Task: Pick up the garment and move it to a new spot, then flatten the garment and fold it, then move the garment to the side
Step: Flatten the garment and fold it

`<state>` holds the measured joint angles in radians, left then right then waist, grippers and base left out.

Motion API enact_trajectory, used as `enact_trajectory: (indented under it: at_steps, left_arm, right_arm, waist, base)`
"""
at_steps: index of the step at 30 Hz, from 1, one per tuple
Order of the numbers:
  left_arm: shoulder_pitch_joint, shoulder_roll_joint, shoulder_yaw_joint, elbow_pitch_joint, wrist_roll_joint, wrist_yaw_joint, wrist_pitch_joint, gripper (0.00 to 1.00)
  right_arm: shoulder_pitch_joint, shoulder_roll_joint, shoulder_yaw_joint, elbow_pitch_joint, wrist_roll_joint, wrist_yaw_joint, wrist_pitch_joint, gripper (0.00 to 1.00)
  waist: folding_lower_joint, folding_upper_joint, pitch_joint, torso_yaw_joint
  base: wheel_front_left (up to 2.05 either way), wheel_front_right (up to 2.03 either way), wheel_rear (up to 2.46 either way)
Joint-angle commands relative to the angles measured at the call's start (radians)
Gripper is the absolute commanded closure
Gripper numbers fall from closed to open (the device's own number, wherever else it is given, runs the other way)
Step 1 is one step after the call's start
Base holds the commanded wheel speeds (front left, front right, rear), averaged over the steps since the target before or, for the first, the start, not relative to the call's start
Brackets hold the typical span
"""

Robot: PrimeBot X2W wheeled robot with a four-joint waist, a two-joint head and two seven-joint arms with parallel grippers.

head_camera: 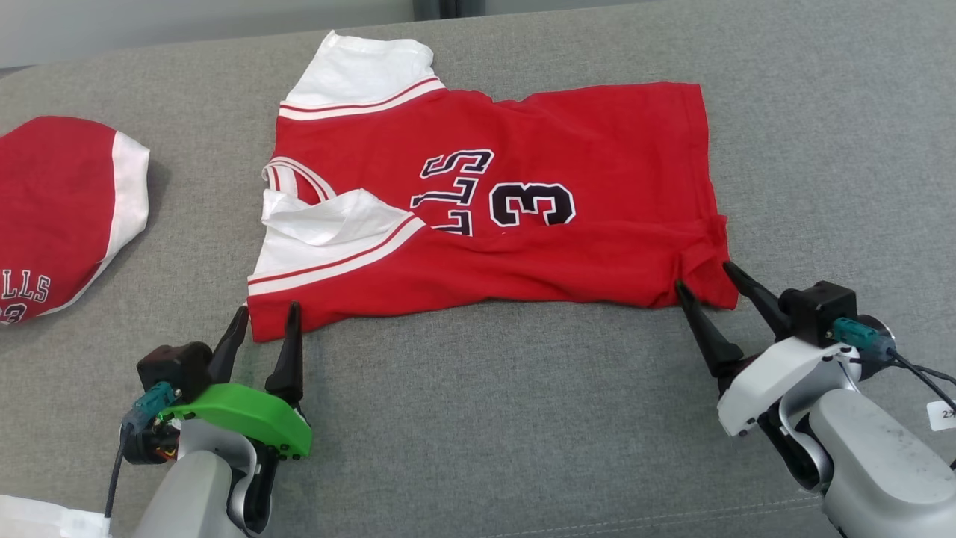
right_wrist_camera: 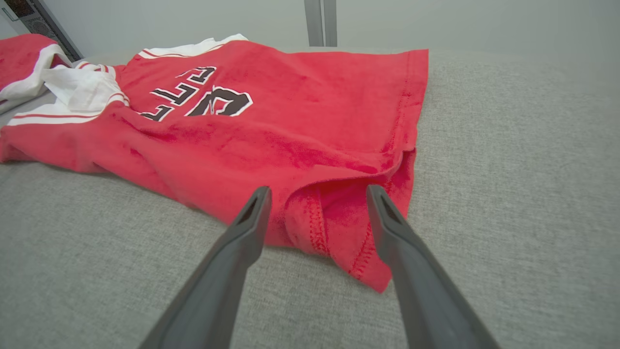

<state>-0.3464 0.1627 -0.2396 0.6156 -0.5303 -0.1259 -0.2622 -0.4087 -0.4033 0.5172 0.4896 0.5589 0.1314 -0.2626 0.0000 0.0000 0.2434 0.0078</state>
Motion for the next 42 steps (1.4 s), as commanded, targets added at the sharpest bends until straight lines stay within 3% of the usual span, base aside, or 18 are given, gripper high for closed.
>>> enact_trajectory:
  at_steps: [1,7,12,20,21,22,23,24,25,32,42]
  left_arm:
    - [-0.003,0.005,-0.001,0.012,0.029,0.007,-0.003,0.00]
    - [-0.033,-0.003,0.001,0.072,0.067,0.008,-0.003,0.00]
    - [-0.058,-0.008,0.021,0.104,0.081,0.004,-0.003,0.00]
    - [-0.092,-0.019,0.050,0.163,0.091,0.001,-0.002,0.00]
    - [-0.096,-0.021,0.052,0.170,0.091,0.000,-0.002,0.07]
    - [-0.101,-0.023,0.052,0.179,0.093,-0.001,-0.001,0.53]
    - [-0.104,-0.023,0.054,0.179,0.094,-0.002,-0.001,0.73]
    - [-0.106,-0.024,0.058,0.178,0.094,-0.003,-0.001,1.00]
    - [-0.106,-0.026,0.058,0.178,0.096,-0.004,-0.001,1.00]
    - [-0.063,-0.026,0.080,0.122,0.087,-0.006,-0.002,1.00]
    - [0.142,-0.022,0.085,-0.056,0.063,-0.006,-0.002,1.00]
  right_arm:
    - [0.015,0.011,0.002,-0.005,-0.024,-0.002,-0.003,0.00]
    - [0.010,0.044,-0.022,0.039,-0.116,-0.002,-0.003,0.00]
    - [0.007,0.078,-0.108,0.083,-0.222,-0.002,-0.003,0.00]
    - [0.009,0.143,-0.179,0.152,-0.251,-0.002,-0.003,0.00]
    - [0.003,0.153,-0.180,0.160,-0.248,-0.002,-0.003,0.00]
    - [-0.001,0.163,-0.179,0.174,-0.239,-0.002,-0.003,0.00]
    - [-0.004,0.168,-0.178,0.183,-0.231,-0.002,-0.003,0.55]
    - [-0.010,0.173,-0.179,0.186,-0.223,-0.002,-0.003,0.90]
    - [-0.013,0.176,-0.180,0.186,-0.219,-0.002,-0.003,1.00]
    - [0.006,0.175,-0.220,0.149,-0.198,-0.002,-0.003,1.00]
    - [0.183,0.142,-0.248,0.023,-0.164,-0.002,-0.003,1.00]
  waist:
    - [0.0000,0.0000,0.002,0.000]
    - [0.0000,0.0000,0.012,-0.003]
    - [0.0000,0.0000,0.025,-0.008]
    - [0.0000,0.0000,0.037,-0.019]
    - [0.0000,0.0000,0.038,-0.019]
    - [0.0000,0.0000,0.038,-0.019]
    - [0.0000,0.0000,0.039,-0.019]
    - [0.0000,0.0000,0.039,-0.018]
    - [0.0000,0.0000,0.039,-0.017]
    - [0.0000,0.0000,0.010,-0.009]
    - [0.0000,0.0000,-0.103,0.007]
  base:
    - [0.00,0.00,0.00]
    - [0.00,0.00,0.00]
    - [0.00,0.00,0.00]
    - [0.00,0.00,0.00]
    - [0.00,0.00,0.00]
    - [0.00,0.00,0.00]
    - [0.00,0.00,0.00]
    - [0.00,0.00,0.00]
    - [0.00,0.00,0.00]
    - [0.00,0.00,0.00]
    - [0.00,0.00,0.00]
